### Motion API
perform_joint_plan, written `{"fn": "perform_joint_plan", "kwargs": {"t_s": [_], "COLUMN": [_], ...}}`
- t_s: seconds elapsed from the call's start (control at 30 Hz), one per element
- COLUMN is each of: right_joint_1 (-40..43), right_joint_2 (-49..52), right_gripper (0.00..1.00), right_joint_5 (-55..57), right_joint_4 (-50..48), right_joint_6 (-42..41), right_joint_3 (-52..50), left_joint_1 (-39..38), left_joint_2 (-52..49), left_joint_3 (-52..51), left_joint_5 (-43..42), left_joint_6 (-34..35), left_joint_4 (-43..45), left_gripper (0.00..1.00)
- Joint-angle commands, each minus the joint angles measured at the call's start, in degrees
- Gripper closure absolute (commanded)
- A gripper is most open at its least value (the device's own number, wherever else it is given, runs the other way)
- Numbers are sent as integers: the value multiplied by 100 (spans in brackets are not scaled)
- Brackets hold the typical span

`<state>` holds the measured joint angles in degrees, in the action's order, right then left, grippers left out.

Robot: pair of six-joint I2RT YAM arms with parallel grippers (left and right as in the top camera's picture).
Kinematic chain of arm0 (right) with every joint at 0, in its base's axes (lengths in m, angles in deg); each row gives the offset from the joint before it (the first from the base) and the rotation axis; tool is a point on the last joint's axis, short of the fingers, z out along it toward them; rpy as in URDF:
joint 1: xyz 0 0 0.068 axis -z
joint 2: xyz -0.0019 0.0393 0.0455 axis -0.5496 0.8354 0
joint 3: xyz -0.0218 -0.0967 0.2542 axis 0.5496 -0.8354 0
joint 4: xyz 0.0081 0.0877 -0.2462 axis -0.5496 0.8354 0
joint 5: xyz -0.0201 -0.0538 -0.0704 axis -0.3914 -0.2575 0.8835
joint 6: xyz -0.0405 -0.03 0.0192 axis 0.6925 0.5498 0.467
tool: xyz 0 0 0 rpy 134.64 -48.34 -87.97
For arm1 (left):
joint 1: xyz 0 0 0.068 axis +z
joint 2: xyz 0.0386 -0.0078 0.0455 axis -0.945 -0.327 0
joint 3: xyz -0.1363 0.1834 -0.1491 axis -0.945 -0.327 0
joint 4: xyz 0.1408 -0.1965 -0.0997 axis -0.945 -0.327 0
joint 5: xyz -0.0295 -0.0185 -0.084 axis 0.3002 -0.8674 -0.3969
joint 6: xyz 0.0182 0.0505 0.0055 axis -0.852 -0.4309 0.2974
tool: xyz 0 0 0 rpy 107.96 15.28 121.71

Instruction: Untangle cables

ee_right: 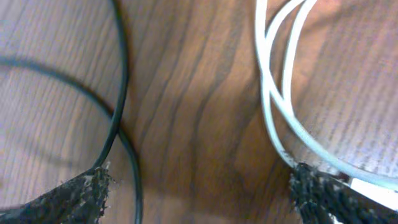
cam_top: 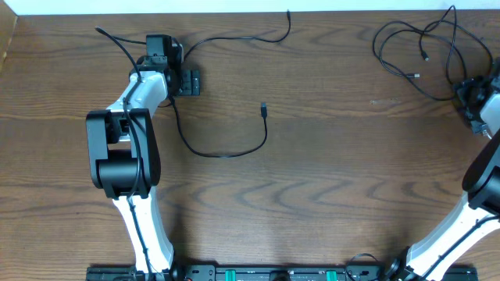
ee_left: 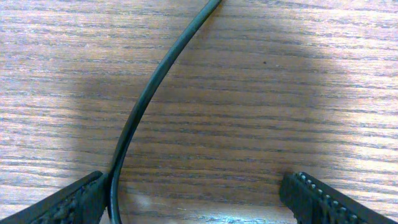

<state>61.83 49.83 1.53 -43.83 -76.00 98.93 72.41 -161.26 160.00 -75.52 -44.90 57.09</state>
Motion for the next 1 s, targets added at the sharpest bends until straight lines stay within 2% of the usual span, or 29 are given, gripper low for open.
{"fn": "perform_joint_plan", "kwargs": {"t_s": [0.0, 0.13, 0.4, 0.57, 0.77, 0.97], "right_joint_1": [55, 2, -651, -1283, -2374, -3161], "right_joint_2": [791, 494, -658, -1207, -1419, -1320], "right_gripper": [1, 1, 1, 1, 1, 1], "right_joint_5": [-1725, -2354, -2424, -2308, -2159, -876], "right_joint_4": [343, 350, 654, 481, -407, -789], "right_joint_6": [575, 1019, 2295, 2243, 2133, 1989], "right_joint_3": [-518, -516, -516, -516, -516, -516], "left_joint_1": [17, 17, 17, 17, 17, 17], "left_joint_2": [-321, -321, -321, -321, -321, -321], "left_joint_3": [-210, -210, -210, -210, -210, -210], "left_joint_5": [-96, -98, -96, -98, -96, -96], "left_joint_6": [-13, -11, -13, -11, -13, -11], "left_joint_4": [-142, -142, -140, -116, -118, -125], "left_gripper": [9, 9, 8, 9, 9, 8]}}
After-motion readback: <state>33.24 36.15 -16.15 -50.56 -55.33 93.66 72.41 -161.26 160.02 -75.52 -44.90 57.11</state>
